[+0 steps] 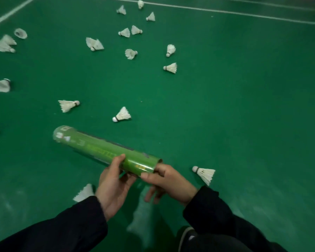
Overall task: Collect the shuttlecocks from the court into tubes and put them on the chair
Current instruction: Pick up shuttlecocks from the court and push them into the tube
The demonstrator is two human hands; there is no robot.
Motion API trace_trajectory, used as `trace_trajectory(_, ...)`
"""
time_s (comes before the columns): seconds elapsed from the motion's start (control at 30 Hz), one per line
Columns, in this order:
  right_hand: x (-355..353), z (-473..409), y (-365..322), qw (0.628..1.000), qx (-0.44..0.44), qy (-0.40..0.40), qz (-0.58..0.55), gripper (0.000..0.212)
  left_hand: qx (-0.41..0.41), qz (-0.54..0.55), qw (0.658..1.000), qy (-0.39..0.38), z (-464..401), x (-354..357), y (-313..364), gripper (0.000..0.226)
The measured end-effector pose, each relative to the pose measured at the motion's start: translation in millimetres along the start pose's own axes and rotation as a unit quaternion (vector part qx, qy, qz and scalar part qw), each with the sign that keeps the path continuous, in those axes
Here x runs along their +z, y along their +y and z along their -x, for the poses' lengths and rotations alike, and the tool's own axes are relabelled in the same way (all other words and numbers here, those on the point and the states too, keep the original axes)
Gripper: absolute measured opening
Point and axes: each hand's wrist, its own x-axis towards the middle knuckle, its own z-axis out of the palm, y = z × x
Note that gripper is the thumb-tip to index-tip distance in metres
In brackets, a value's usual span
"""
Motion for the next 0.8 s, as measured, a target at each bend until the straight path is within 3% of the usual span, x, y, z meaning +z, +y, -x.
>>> trace_trajectory(0.07,-16.9,4.8,29.0,0.974,-0.037,0.189,-0.124,0.011,-0.002,0.011,1.000,0.010,-8.1,-4.6,3.0,0.034)
trace_trajectory(0.1,-31.6,6.5,48.3,0.925,-0.027,0.340,-0.166,0.020,-0.005,0.011,1.000,0.011,-10.9,-6.7,3.6,0.032)
trace_trajectory(0.17,-62.3,13.7,87.4,0.787,0.028,0.591,-0.175,0.041,-0.014,0.006,1.000,0.007,-15.8,-9.6,0.2,0.030)
trace_trajectory(0.2,-76.0,19.2,105.3,0.748,0.072,0.643,-0.146,0.053,-0.019,0.001,1.000,0.005,-17.7,-9.5,-3.4,0.030)
trace_trajectory(0.23,-87.6,23.4,121.7,0.743,0.114,0.650,-0.111,0.062,-0.026,-0.003,1.000,0.003,-17.5,-6.7,-6.6,0.029)
trace_trajectory(0.27,-97.6,25.0,136.0,0.758,0.139,0.632,-0.080,0.062,-0.032,-0.006,0.999,0.001,-17.8,-3.3,-10.3,0.029)
trace_trajectory(0.33,-110.5,23.6,150.4,0.793,0.134,0.592,-0.046,0.041,-0.036,-0.008,0.999,0.000,-16.4,2.1,-14.5,0.028)
trace_trajectory(0.4,-112.3,23.3,144.7,0.809,0.059,0.584,-0.024,0.014,-0.029,-0.006,1.000,0.001,-13.4,3.6,-13.9,0.031)
trace_trajectory(0.5,-86.9,25.7,105.6,0.859,-0.078,0.505,0.033,0.003,-0.015,0.015,0.999,0.025,-10.8,-1.4,-4.1,0.034)
trace_trajectory(0.57,-58.7,26.8,75.6,0.877,-0.176,0.415,0.167,0.007,-0.010,0.025,0.999,0.041,-7.7,-3.0,2.3,0.029)
trace_trajectory(0.67,-16.6,15.7,48.5,0.827,-0.256,0.301,0.401,0.008,-0.003,0.029,0.999,0.042,-2.4,-2.0,4.6,0.028)
trace_trajectory(0.7,-6.7,10.6,44.5,0.832,-0.254,0.253,0.423,0.012,0.003,0.026,0.999,0.038,-0.5,-2.5,5.3,0.030)
trace_trajectory(0.8,11.7,2.9,32.3,0.918,-0.166,0.118,0.339,0.033,0.024,0.017,0.999,0.035,2.6,-10.1,8.8,0.039)
